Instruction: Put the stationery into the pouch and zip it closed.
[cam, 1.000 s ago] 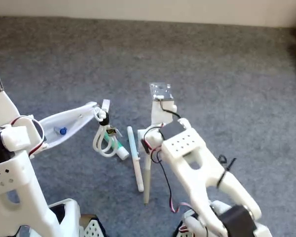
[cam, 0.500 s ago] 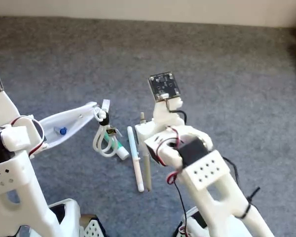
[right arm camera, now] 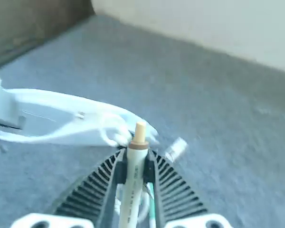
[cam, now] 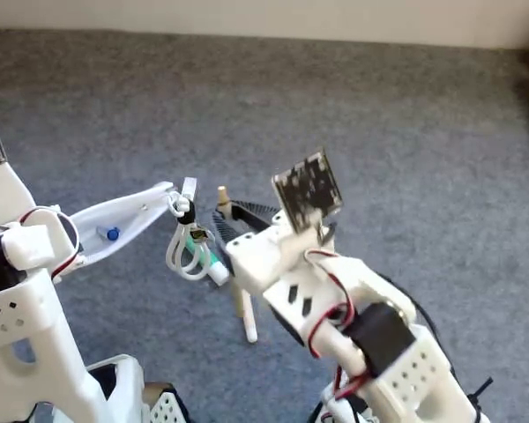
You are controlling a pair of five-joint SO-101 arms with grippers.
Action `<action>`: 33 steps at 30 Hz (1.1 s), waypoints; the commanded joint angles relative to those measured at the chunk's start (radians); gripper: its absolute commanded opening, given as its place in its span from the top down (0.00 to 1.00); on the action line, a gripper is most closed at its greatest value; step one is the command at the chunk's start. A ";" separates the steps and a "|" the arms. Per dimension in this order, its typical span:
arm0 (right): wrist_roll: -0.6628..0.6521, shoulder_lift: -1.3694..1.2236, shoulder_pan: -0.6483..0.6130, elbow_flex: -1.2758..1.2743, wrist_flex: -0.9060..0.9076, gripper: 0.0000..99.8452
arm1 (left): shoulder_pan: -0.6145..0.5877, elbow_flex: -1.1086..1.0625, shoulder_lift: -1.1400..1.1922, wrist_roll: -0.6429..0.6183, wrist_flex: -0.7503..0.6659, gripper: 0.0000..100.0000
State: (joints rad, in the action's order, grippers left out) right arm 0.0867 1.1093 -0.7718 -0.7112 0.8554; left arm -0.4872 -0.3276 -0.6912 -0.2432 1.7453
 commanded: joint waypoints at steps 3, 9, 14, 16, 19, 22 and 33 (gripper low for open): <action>-0.023 0.076 -0.101 0.015 -0.096 1.00 | 0.013 -0.030 0.028 -0.005 0.000 0.99; -0.025 0.079 -0.197 0.015 -0.176 1.00 | 0.013 -0.030 0.028 -0.005 0.000 0.99; -0.025 0.074 -0.213 0.013 -0.332 1.00 | 0.013 -0.030 0.028 -0.005 0.000 0.99; -0.025 0.074 -0.213 0.013 -0.392 1.00 | 0.013 -0.030 0.028 -0.005 0.000 0.99; -0.025 0.074 -0.213 0.013 -0.476 1.00 | 0.013 -0.030 0.028 -0.005 0.000 0.99; -0.025 0.074 -0.213 0.013 -0.542 1.00 | 0.013 -0.030 0.028 -0.005 0.000 0.99; -0.025 0.044 -0.213 0.010 -0.791 1.00 | 0.013 -0.030 0.028 -0.005 0.000 0.99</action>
State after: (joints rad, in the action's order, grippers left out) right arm 0.0729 1.1615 -0.9728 -0.7112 0.1557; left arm -0.4872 -0.3276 -0.6912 -0.2432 1.7453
